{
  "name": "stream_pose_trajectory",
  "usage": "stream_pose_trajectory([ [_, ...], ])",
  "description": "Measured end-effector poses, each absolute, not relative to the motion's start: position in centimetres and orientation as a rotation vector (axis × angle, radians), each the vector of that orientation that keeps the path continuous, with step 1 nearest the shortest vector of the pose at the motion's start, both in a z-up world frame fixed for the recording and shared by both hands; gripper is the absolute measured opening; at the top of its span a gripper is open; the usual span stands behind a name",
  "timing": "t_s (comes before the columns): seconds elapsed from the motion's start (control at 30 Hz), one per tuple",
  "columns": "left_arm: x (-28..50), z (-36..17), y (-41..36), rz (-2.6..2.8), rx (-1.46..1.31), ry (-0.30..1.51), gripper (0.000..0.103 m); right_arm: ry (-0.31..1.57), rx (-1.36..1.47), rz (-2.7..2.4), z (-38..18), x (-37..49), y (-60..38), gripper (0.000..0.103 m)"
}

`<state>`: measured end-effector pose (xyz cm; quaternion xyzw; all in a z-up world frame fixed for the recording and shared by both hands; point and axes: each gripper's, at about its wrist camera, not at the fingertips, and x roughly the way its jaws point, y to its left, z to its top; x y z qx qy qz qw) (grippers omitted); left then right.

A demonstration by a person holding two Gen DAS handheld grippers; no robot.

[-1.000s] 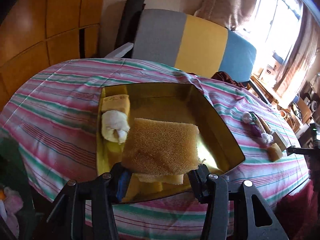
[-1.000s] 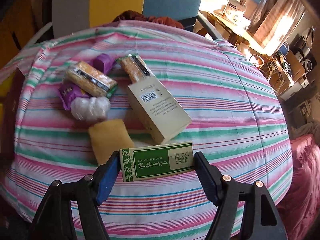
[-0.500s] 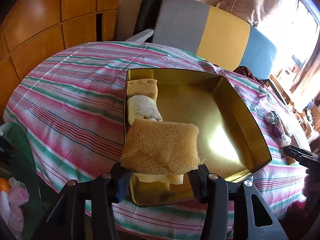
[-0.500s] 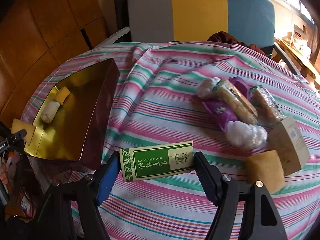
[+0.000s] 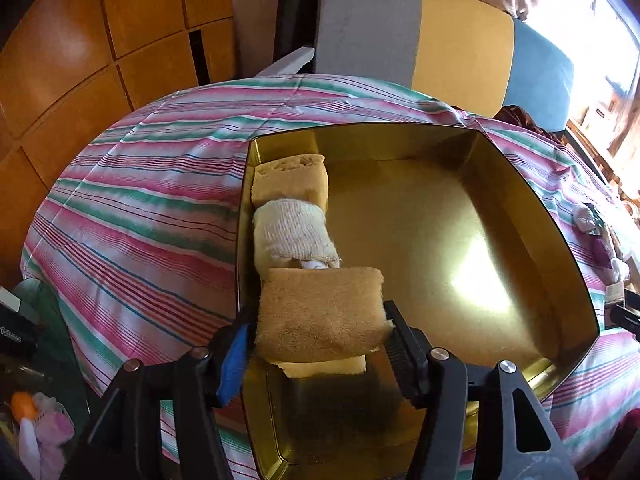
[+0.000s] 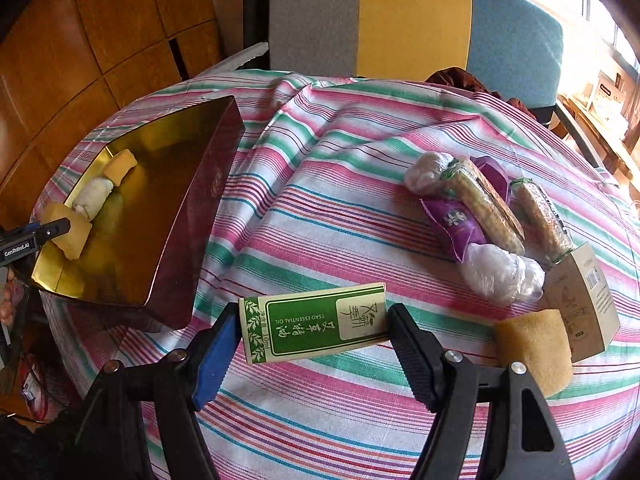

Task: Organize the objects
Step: 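Release the large sponge into the tray while the right tool grasps the green box, then lower the small green box into the gold tray and open the right tool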

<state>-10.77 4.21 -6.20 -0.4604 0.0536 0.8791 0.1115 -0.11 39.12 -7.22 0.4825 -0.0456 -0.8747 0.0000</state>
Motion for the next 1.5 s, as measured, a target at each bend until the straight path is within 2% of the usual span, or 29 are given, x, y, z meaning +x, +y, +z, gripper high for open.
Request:
stream_pose_trajectory([
  [0.17,-9.9,-5.7,4.3,2.636,-1.281,0.204,0.065,-0.128,1.515,-2.763,-7.1,-0.1,39.2,0.075],
  [0.27,-9.4,-5.2,3.9,2.652,-1.265,0.173,0.065,-0.124,1.510,-2.774,-7.1,0.0,39.2,0.075],
  [0.4,-8.2,-4.1,3.3,2.678,-1.223,0.115,0.072,-0.126,1.503,-2.789,-6.9,0.1,39.3,0.075],
  [0.53,-6.9,-3.1,2.9,2.694,-1.189,0.077,0.074,-0.123,1.498,-2.799,-6.8,0.2,39.2,0.075],
  [0.73,-5.5,-2.4,1.9,2.704,-1.166,0.044,0.076,-0.223,1.439,-2.827,-5.0,0.5,39.1,0.075],
  [0.87,-5.1,-2.4,1.4,2.704,-1.165,0.021,0.077,-0.238,1.368,-2.801,-3.2,0.2,36.4,0.075],
  [1.07,-4.7,-2.5,0.3,2.713,-1.159,-0.009,0.077,-0.164,1.308,-2.701,-1.8,-1.9,30.3,0.075],
  [1.5,-4.4,-3.5,-3.8,2.774,-1.202,-0.115,0.077,-0.089,1.404,-2.512,-4.7,-5.6,20.3,0.075],
])
